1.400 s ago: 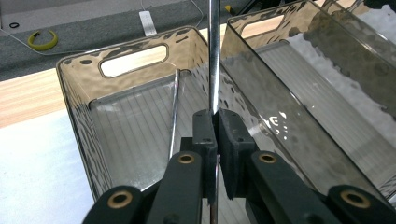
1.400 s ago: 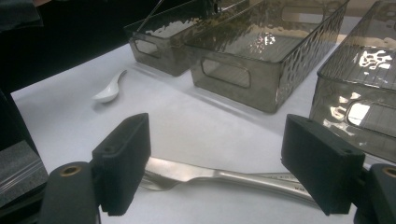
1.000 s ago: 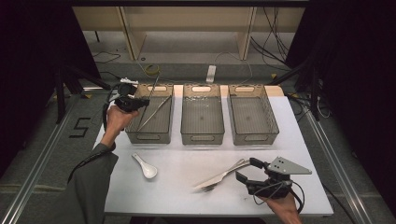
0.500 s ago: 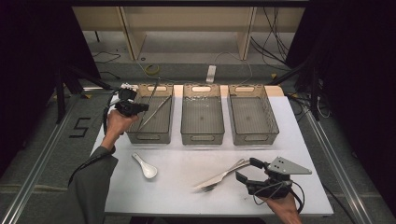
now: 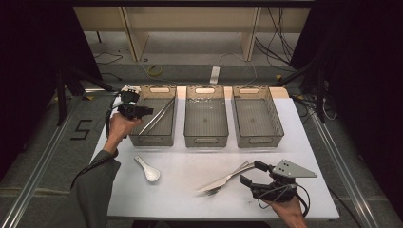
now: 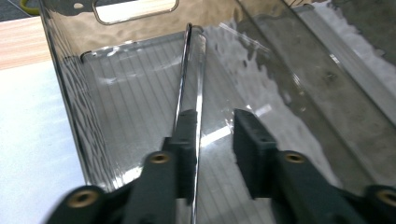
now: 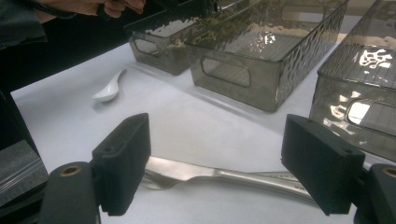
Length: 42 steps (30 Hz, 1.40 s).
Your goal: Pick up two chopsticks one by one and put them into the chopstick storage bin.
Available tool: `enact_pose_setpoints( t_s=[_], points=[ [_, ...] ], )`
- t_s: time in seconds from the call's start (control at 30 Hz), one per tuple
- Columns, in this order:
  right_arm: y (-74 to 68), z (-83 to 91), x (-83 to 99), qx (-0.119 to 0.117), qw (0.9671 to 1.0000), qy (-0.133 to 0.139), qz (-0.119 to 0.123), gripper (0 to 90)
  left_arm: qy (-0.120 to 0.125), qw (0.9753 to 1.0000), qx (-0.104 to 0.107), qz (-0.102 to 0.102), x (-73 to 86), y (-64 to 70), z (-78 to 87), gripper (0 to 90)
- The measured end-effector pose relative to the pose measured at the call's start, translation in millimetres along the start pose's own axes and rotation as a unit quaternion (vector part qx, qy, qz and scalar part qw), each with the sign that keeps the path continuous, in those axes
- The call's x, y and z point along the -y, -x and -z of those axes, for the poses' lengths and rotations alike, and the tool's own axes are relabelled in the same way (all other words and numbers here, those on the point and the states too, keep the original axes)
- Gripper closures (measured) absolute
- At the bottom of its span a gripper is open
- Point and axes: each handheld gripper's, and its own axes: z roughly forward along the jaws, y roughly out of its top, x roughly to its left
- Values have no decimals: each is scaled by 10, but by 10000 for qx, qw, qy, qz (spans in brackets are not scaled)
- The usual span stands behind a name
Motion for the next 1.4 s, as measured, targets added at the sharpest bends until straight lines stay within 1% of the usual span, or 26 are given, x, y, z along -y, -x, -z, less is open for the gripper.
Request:
enact_pose_setpoints(
  t_s=[0.07, 0.1, 0.17, 0.2, 0.23, 0.27, 0.3, 0.33, 0.37, 0.4, 0.43, 0.47, 0.5, 0.57, 0.6, 0.67, 0.8, 0.83, 0.9, 0.97, 1.03, 1.1, 1.2, 1.4],
  points=[
    [-1, 0, 0, 6, 10000, -1, 8, 250, 90, 9998, 136, 85, -1, 35, 57, 569],
    [-2, 0, 0, 6, 10000, 6, 14, 250, 118, 9997, 191, 97, 3, 51, 81, 534],
    [-1, 1, 0, 8, 10000, 0, 8, 250, 222, 9992, 318, 74, 32, 105, 150, 492],
    [-1, 1, 0, 9, 10000, -1, 4, 249, 216, 9991, 365, 51, 47, 128, 180, 463],
    [-2, 0, 1, 9, 10000, 0, 4, 249, 263, 9988, 399, 64, 63, 147, 200, 438],
    [-2, -1, 1, 8, 10000, 0, 9, 250, 359, 9981, 500, 59, 99, 169, 235, 421],
    [-3, -2, 1, 9, 10000, -3, 15, 249, 404, 9975, 570, 47, 125, 187, 247, 403],
    [-4, -4, 0, 7, 10000, -4, 15, 249, 304, 9979, 570, -32, 132, 203, 251, 391],
    [-10, -3, -5, -6, 10000, 9, 15, 250, 295, 9982, 509, -125, 141, 224, 265, 367],
    [-17, -3, -7, -15, 10000, 12, 38, 249, 349, 9980, 502, -161, 157, 243, 287, 360],
    [-23, -4, -8, -7, 10000, 4, 62, 250, 356, 9976, 550, -204, 174, 257, 307, 354],
    [-26, -4, -8, -15, 10000, 8, 65, 250, 344, 9975, 568, -227, 187, 271, 318, 344],
    [-26, -4, -9, -21, 10000, 12, 57, 250, 327, 9975, 558, -300, 208, 292, 335, 332],
    [-26, -5, -9, -22, 10000, 10, 59, 249, 314, 9972, 560, -384, 235, 315, 360, 314],
    [-26, -5, -9, -24, 10000, 8, 62, 249, 320, 9969, 598, -392, 250, 329, 380, 303],
    [-27, -4, -10, -26, 10000, 16, 62, 249, 355, 9961, 687, -415, 273, 351, 411, 290],
    [-26, -4, -11, -25, 10000, 13, 59, 249, 398, 9945, 767, -589, 320, 426, 465, 272],
    [-25, -5, -11, -24, 10000, 11, 59, 250, 404, 9943, 778, -603, 329, 439, 471, 271],
    [-27, -4, -12, -21, 10000, 11, 62, 249, 431, 9932, 841, -679, 355, 471, 490, 266],
    [-28, -2, -12, -20, 10000, 19, 61, 249, 465, 9923, 904, -713, 377, 495, 506, 259],
    [-24, 1, -13, -20, 10000, 18, 58, 249, 491, 9908, 988, -780, 408, 525, 538, 252],
    [-25, -1, -12, -20, 10000, 24, 57, 249, 517, 9904, 977, -835, 432, 554, 562, 249],
    [-30, -1, -12, -30, 10000, 11, 68, 249, 589, 9892, 1011, -881, 463, 581, 592, 248],
    [-25, 11, -8, -20, 10000, 14, 53, 249, 714, 9877, 1096, -852, 555, 619, 647, 250]
  ],
)
